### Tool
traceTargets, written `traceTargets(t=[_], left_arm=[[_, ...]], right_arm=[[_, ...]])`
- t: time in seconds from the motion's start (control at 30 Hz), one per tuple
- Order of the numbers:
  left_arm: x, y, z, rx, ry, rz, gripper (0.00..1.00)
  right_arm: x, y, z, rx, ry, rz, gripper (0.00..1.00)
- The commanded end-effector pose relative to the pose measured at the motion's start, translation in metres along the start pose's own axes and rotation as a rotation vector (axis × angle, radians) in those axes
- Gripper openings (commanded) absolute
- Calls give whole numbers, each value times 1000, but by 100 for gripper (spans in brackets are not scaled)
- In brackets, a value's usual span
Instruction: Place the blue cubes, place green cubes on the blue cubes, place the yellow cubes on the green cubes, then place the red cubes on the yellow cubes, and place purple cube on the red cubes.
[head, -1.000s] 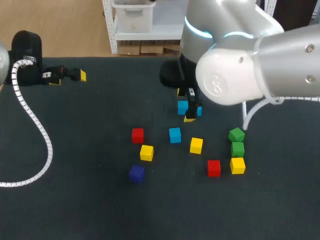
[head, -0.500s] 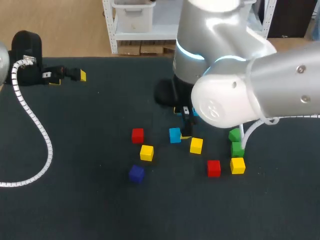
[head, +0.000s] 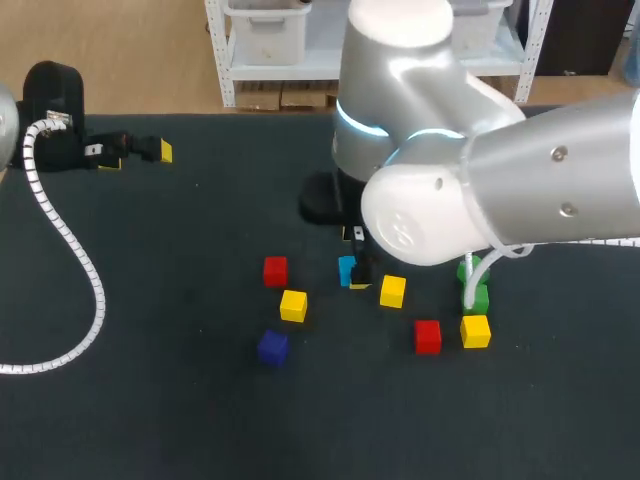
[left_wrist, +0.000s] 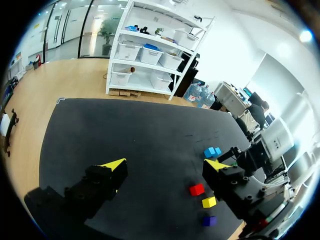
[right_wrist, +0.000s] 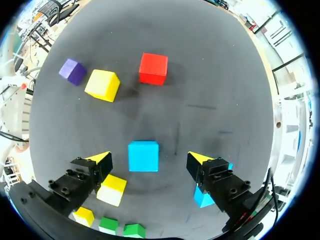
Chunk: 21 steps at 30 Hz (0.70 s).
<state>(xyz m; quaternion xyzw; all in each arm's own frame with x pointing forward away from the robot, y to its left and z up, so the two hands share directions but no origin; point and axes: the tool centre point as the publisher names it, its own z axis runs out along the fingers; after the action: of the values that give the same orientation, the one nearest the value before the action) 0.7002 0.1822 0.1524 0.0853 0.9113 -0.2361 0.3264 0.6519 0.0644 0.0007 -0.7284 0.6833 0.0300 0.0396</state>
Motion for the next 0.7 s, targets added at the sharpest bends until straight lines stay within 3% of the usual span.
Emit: traceTargets(t=[0.03, 0.07, 0.1, 0.23, 0.4, 0.7], left_arm=[[1, 2, 0, 11, -6, 2, 100], [1, 2, 0, 11, -6, 2, 100], [1, 2, 0, 11, -6, 2, 100], [1, 2, 0, 11, -6, 2, 100], [1, 2, 0, 11, -6, 2, 100], [1, 2, 0, 11, -6, 2, 100]], right_arm=[[-5, -12, 9, -20, 15, 6, 82], [-5, -13, 10, -21, 15, 9, 75], [-5, -14, 11, -22, 18, 11, 56], [-5, -16, 12, -21, 22, 15, 0], [-6, -23, 7, -15, 21, 12, 0], [-20, -60, -4, 26, 25, 58, 0]])
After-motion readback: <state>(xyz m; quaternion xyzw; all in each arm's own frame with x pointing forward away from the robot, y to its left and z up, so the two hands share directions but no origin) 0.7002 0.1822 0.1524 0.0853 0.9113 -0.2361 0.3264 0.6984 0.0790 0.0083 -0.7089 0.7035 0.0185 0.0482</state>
